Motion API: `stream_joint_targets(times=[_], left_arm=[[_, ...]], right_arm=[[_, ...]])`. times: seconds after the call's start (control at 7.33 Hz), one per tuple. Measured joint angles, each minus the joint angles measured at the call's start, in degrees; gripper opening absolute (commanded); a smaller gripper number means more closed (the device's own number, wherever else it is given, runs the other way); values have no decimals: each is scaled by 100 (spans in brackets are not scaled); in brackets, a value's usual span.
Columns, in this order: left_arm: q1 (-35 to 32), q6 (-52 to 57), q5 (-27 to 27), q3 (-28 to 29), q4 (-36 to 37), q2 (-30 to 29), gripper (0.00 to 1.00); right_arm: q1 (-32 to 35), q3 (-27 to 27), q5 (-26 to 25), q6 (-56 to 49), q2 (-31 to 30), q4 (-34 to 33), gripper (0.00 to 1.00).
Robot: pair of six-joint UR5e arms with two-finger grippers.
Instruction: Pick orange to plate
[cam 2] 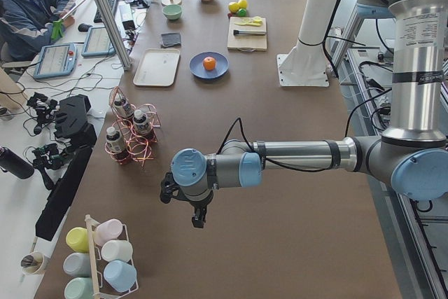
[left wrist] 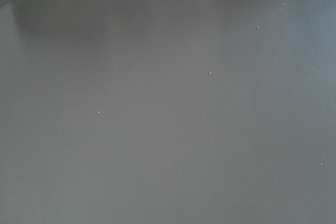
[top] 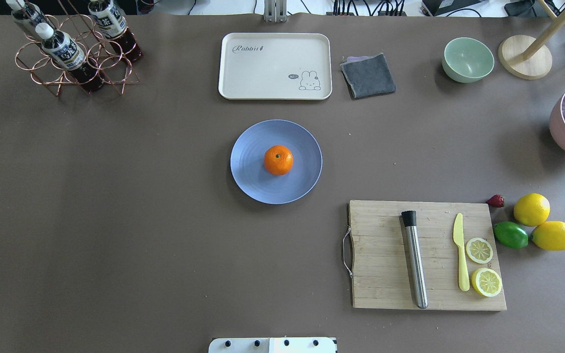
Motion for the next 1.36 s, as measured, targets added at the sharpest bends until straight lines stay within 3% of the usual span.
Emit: stream_joint_targets(times=[1.36], left_arm=[[-2, 9, 4, -76, -1, 21, 98]], right_arm=[[-3, 88, 6, -10, -8, 9, 100]])
